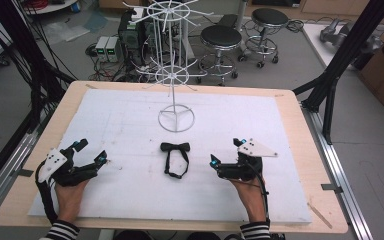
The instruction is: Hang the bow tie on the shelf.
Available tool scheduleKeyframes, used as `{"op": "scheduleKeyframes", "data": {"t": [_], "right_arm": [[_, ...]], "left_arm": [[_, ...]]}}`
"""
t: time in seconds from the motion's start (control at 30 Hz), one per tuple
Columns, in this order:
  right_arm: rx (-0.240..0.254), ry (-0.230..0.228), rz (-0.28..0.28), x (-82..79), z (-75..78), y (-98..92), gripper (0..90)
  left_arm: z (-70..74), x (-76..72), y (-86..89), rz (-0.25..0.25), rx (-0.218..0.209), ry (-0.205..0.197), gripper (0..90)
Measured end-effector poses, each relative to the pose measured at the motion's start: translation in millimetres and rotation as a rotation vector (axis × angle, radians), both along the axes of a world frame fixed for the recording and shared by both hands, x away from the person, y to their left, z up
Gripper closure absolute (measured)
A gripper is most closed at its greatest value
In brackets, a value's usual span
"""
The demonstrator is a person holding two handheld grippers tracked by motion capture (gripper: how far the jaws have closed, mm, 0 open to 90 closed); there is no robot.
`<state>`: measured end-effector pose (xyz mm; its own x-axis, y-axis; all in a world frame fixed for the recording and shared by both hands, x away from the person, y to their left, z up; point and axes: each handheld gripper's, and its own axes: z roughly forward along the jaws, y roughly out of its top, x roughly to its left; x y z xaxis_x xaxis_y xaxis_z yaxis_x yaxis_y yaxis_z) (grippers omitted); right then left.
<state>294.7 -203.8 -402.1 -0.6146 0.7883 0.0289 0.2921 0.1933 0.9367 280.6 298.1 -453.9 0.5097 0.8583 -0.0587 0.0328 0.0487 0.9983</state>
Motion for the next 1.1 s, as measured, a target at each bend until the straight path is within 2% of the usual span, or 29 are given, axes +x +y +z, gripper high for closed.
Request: {"op": "scheduleKeyframes", "data": {"t": [0.07, 0.13, 0.17, 0.23, 0.3, 0.33, 0.67, 0.7, 0.73, 0.8, 0.87, 0.9, 1.0, 1.03, 1.07, 1.1], "right_arm": [[-0.020, 0.032, 0.044, 5.0, 2.4, 10.0, 2.9], [-0.028, 0.045, 0.053, 6.4, 3.0, 13.5, 2.9], [-0.049, 0.061, 0.080, 9.3, 4.5, 20.3, 4.3], [-0.063, 0.075, 0.095, 11.7, 6.3, 26.9, 4.4], [-0.069, 0.076, 0.102, 13.3, 7.0, 30.0, 4.5], [-0.062, 0.103, 0.116, 16.1, 7.8, 35.1, 4.6], [-0.078, 0.164, 0.121, 23.8, 5.6, 52.7, 6.3], [-0.100, 0.187, 0.119, 25.0, 3.6, 56.6, 6.4], [-0.100, 0.187, 0.119, 25.0, 3.6, 56.6, 6.4], [-0.124, 0.221, 0.112, 27.2, -0.3, 62.9, 7.7], [-0.137, 0.243, 0.121, 28.3, -1.7, 66.8, 17.0], [-0.141, 0.256, 0.125, 28.9, -2.4, 69.1, 17.6], [-0.156, 0.264, 0.124, 30.8, -4.0, 74.2, 17.7], [-0.182, 0.282, 0.121, 32.6, -5.1, 80.0, 19.0], [-0.182, 0.282, 0.121, 32.6, -5.1, 80.0, 19.0], [-0.211, 0.297, 0.124, 34.5, -6.2, 85.9, 21.3]], "left_arm": [[0.0, 0.0, 0.1, 0.000, 0.001, 0.000, 14.5], [0.0, 0.0, 0.0, -0.001, 0.000, 0.000, 14.5], [0.0, -0.1, 0.1, -0.002, 0.001, 0.000, 14.5], [0.0, -0.1, 0.0, -0.001, 0.001, 0.000, 14.5], [0.0, 0.0, 0.2, -0.002, -0.001, 0.000, 14.5], [0.0, -0.1, 0.1, -0.003, 0.000, 0.000, 14.5], [-0.1, -0.1, 0.5, -0.005, 0.000, -0.001, 14.5], [0.0, -0.1, 0.5, -0.005, 0.000, -0.001, 14.5], [0.0, -0.1, 0.5, -0.005, 0.000, -0.001, 14.5], [-0.1, -0.2, 0.5, -0.007, 0.000, -0.003, 14.5], [-0.2, -0.2, 0.5, -0.007, -0.002, -0.004, 14.5], [-0.1, -0.2, 0.7, -0.007, -0.002, -0.003, 14.5], [-0.1, -0.2, 0.8, -0.008, -0.001, -0.003, 14.5], [-0.1, -0.2, 0.7, -0.009, 0.000, -0.003, 14.5], [-0.1, -0.2, 0.7, -0.009, 0.000, -0.003, 14.5], [-0.1, -0.2, 0.8, -0.009, 0.000, -0.004, 14.4]]}}
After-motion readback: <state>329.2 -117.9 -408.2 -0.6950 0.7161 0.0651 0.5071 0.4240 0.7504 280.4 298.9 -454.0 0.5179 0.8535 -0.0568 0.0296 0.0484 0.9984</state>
